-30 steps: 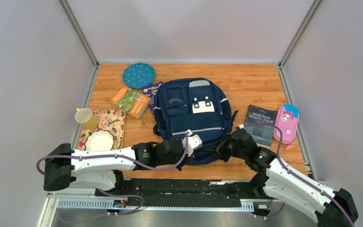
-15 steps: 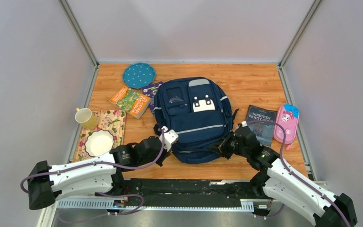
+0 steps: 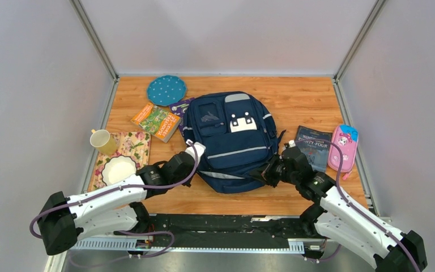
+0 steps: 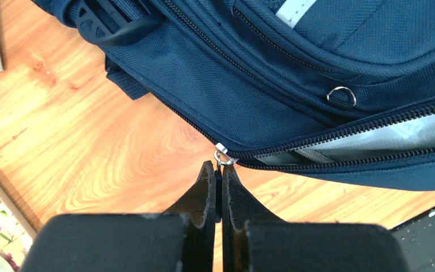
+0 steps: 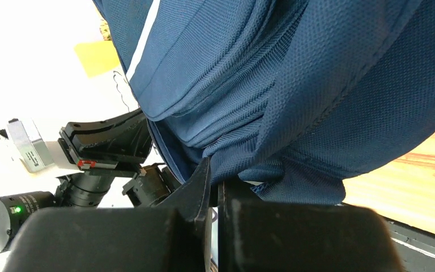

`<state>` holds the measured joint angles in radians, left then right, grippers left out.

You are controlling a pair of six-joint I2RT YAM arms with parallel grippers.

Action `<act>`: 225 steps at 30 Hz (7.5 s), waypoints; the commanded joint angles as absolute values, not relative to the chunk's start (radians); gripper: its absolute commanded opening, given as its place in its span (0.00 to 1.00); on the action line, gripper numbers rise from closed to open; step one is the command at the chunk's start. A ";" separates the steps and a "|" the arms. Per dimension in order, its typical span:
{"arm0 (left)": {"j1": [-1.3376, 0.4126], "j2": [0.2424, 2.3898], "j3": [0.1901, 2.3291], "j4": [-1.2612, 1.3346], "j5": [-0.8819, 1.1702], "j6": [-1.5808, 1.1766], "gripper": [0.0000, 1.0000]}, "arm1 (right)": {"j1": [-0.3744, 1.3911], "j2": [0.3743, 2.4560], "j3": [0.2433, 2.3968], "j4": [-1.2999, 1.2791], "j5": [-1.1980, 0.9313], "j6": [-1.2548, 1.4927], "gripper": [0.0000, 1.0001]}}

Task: Pack the student bag
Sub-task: Unzip the student bag at the center of the board, then pick up the book from the center of the board, then place the book in the student bag.

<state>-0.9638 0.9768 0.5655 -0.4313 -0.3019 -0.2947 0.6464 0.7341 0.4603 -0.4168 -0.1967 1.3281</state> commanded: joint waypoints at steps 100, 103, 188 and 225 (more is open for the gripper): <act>-0.989 2.631 2.017 0.025 0.580 -0.755 0.57 | -0.512 1.233 0.609 -0.453 -0.543 0.519 0.35; -0.989 2.616 2.011 0.025 0.581 -0.756 0.50 | -0.512 1.209 0.612 -0.457 -0.569 0.512 0.46; -0.722 1.517 0.793 1.258 0.525 -1.226 0.71 | 0.206 0.663 0.661 0.050 -1.071 1.102 0.00; -0.715 1.080 0.499 0.753 0.210 -1.005 0.00 | 0.207 0.629 0.922 -0.887 -0.511 0.727 0.95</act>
<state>-0.7185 1.1099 0.4828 0.6304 0.2150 -0.9634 0.2062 0.6575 0.9134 -0.9001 -0.4458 0.6949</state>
